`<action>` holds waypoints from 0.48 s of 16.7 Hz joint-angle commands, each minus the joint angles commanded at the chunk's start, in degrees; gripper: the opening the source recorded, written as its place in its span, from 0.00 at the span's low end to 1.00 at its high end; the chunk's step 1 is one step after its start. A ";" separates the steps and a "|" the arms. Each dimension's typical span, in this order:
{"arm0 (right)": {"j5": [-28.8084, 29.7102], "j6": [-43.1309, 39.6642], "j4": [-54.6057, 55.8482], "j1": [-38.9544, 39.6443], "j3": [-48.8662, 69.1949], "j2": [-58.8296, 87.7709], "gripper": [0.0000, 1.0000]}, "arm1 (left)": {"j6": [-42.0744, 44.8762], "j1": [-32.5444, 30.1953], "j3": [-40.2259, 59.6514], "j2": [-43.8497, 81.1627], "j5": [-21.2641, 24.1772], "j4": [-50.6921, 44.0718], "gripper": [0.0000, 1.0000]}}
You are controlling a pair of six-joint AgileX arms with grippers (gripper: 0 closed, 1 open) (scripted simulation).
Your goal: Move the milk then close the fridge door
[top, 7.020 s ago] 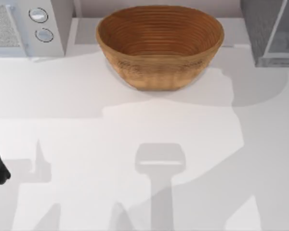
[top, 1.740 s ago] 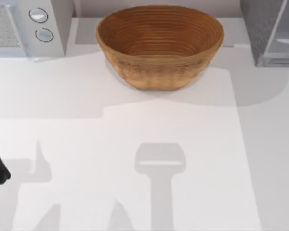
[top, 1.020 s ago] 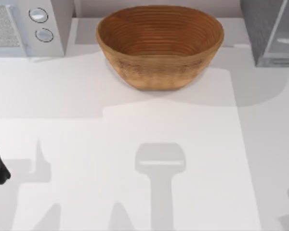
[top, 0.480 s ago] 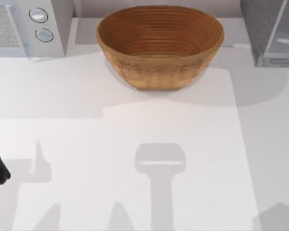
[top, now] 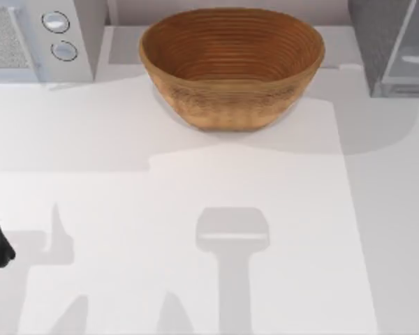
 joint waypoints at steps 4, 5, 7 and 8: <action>-4.27 -9.49 -0.33 -8.99 2.59 10.46 1.00 | 0.00 0.00 0.00 0.00 0.00 0.00 1.00; -4.84 -10.71 -0.37 -10.16 2.90 11.84 1.00 | 0.00 0.00 0.00 0.00 0.00 0.00 1.00; -5.18 -11.40 -0.39 -10.82 3.07 12.63 1.00 | 0.00 0.00 0.00 0.00 0.00 0.00 1.00; -5.18 -11.40 -0.39 -10.82 3.07 12.63 1.00 | 0.00 0.00 0.00 0.00 0.00 0.00 1.00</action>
